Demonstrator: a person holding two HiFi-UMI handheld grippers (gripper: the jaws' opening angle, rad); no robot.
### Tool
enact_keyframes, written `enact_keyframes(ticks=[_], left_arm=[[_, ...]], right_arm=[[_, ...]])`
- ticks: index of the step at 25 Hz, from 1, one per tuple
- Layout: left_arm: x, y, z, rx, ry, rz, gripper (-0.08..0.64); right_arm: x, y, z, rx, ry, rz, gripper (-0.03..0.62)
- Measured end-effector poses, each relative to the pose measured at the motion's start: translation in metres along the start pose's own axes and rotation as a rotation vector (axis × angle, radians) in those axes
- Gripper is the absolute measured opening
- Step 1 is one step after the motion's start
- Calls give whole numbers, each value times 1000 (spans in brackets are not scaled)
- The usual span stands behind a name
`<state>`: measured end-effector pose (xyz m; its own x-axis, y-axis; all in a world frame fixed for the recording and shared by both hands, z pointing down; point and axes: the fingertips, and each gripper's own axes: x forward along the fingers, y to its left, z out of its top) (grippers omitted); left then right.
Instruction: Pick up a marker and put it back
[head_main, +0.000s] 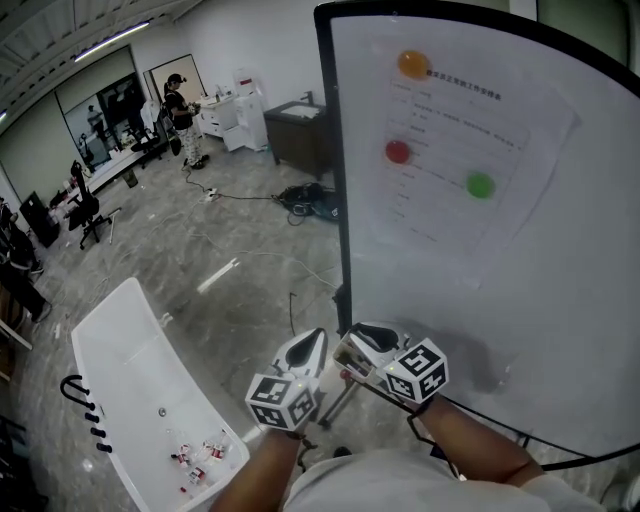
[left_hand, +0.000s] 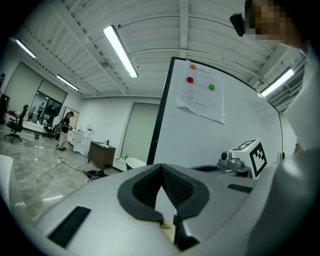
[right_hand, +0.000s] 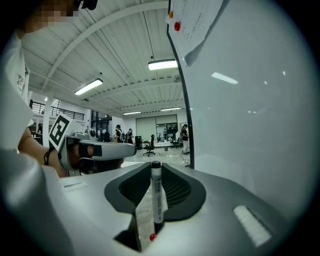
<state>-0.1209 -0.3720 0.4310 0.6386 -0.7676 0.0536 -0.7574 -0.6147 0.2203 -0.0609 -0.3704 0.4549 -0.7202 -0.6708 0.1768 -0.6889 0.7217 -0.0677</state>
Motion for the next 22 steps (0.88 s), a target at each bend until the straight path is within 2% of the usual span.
enact_keyframes(ticks=[22], left_arm=[[-10, 70, -59, -138, 57, 46, 2]], right_arm=[[75, -7, -145, -117, 390, 24, 69]])
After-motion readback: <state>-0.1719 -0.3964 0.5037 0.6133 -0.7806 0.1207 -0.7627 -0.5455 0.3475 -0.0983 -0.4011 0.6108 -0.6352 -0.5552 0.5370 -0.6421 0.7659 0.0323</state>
